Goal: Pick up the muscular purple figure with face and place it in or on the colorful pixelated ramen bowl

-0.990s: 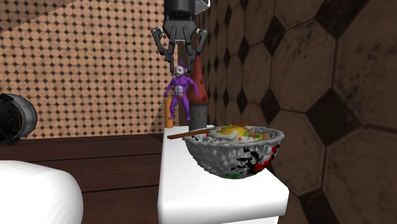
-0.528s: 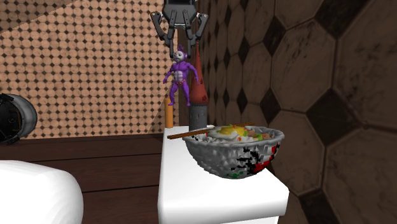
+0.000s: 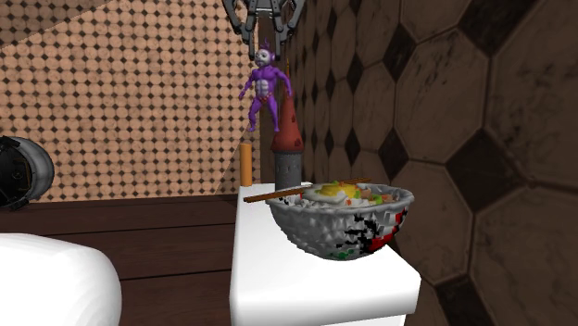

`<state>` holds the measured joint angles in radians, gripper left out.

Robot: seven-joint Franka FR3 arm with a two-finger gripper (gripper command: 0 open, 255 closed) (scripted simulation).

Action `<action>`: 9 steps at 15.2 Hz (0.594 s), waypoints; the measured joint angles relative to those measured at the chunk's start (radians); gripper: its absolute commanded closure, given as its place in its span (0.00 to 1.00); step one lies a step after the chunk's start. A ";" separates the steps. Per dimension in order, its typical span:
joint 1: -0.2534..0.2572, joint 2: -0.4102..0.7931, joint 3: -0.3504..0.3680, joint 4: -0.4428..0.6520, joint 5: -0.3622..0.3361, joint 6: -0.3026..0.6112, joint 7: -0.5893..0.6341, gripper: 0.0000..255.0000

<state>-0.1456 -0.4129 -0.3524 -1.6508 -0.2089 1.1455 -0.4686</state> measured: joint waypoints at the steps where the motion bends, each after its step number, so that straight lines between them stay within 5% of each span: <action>1: -0.004 -0.002 -0.012 0.010 -0.008 -0.009 -0.019 1.00; 9: -0.041 -0.009 -0.130 0.133 -0.094 -0.100 -0.223 1.00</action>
<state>-0.1864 -0.4222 -0.4820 -1.5182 -0.3029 1.0452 -0.6913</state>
